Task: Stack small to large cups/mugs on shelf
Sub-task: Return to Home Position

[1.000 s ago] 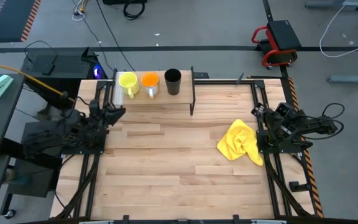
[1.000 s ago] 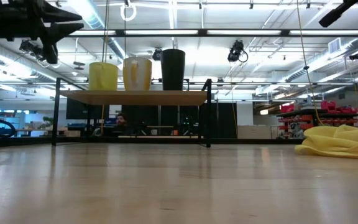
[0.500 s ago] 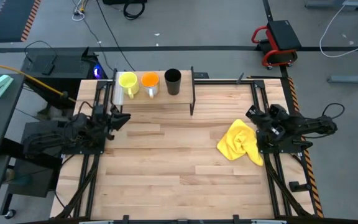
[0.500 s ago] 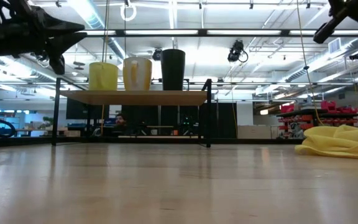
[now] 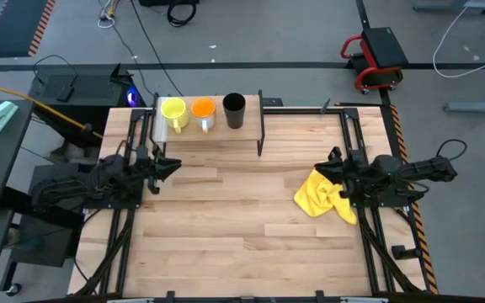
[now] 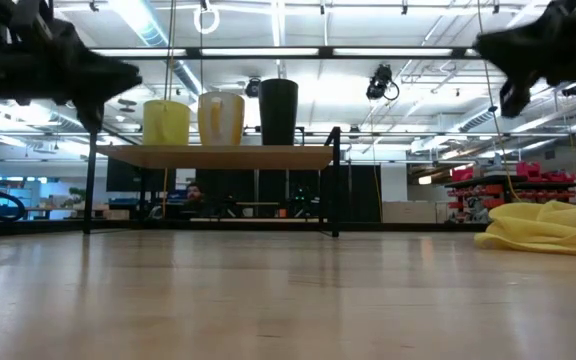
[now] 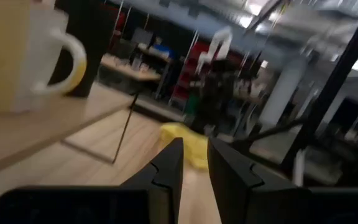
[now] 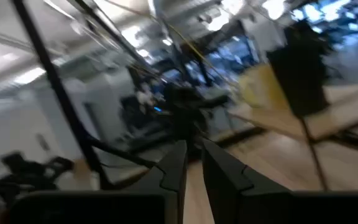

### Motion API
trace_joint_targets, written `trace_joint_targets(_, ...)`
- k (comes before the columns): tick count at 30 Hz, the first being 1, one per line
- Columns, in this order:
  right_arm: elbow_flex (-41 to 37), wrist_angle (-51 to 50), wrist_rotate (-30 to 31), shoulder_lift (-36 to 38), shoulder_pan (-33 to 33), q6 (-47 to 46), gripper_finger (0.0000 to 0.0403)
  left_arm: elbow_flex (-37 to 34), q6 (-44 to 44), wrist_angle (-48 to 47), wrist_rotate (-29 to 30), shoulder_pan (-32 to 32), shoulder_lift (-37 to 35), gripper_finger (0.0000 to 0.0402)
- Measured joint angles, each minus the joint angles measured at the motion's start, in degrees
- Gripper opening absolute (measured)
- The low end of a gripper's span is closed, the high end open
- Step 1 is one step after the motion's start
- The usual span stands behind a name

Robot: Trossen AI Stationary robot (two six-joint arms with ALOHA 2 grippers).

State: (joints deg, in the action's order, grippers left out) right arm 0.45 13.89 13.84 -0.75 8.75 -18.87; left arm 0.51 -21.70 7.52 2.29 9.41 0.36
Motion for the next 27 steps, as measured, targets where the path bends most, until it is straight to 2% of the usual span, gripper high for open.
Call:
trace_joint_targets(4, 0.0, -5.0, 5.0, 0.0, 0.0, 0.1, 0.0058, 0.0, 3.1, -5.8, -0.1, 0.0, 0.0, 0.0078)
trace_joint_targets(14, 0.0, -8.4, 13.6, 0.0, 0.0, 8.2, 0.0058, 0.0, 9.3, -6.4, -0.3, 0.0, 1.1, 0.0089)
trace_joint_targets(21, 0.0, -9.2, 14.9, -0.1, 0.0, 16.0, 0.0058, 0.0, 9.3, -6.6, -0.3, 0.0, 1.1, 0.0082)
trace_joint_targets(27, 0.0, -9.2, 14.9, -0.1, 0.0, 15.6, 0.0058, 0.0, 8.9, -5.6, -0.1, 0.0, 1.1, 0.0079)
